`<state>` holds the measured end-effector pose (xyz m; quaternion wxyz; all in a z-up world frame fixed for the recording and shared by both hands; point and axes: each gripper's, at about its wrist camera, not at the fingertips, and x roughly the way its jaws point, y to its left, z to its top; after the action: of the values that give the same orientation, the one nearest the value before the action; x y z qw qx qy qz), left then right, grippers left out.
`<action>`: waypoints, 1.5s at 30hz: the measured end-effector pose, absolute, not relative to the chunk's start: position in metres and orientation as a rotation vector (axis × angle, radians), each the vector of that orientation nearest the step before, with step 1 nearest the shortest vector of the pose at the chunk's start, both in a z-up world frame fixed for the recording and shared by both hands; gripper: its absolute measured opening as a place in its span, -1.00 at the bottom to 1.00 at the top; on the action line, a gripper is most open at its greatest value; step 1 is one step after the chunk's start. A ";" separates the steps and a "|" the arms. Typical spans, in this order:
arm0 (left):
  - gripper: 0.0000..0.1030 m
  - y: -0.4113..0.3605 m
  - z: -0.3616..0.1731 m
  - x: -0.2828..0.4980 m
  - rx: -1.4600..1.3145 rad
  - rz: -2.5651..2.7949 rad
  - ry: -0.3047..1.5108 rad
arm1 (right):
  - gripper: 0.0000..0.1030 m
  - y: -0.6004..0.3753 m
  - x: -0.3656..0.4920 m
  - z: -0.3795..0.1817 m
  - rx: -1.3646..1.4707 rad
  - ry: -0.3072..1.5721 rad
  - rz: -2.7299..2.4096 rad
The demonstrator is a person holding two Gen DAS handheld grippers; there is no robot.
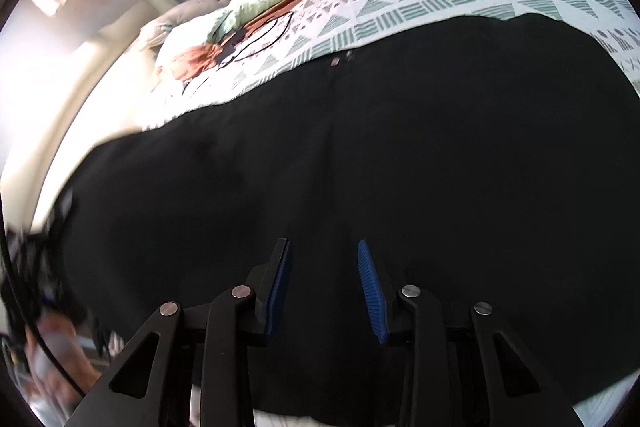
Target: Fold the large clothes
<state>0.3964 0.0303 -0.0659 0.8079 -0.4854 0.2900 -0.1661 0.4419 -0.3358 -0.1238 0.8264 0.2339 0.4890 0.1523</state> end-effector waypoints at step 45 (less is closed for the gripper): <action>-0.71 -0.292 -0.094 0.429 -0.643 -0.642 1.018 | -0.69 -0.558 0.357 -0.151 1.128 0.703 -0.140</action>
<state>0.4289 -0.2918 -0.0935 0.7762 -0.2971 0.4704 -0.2965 0.3574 -0.5581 -0.1509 0.7850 0.5228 0.3261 -0.0649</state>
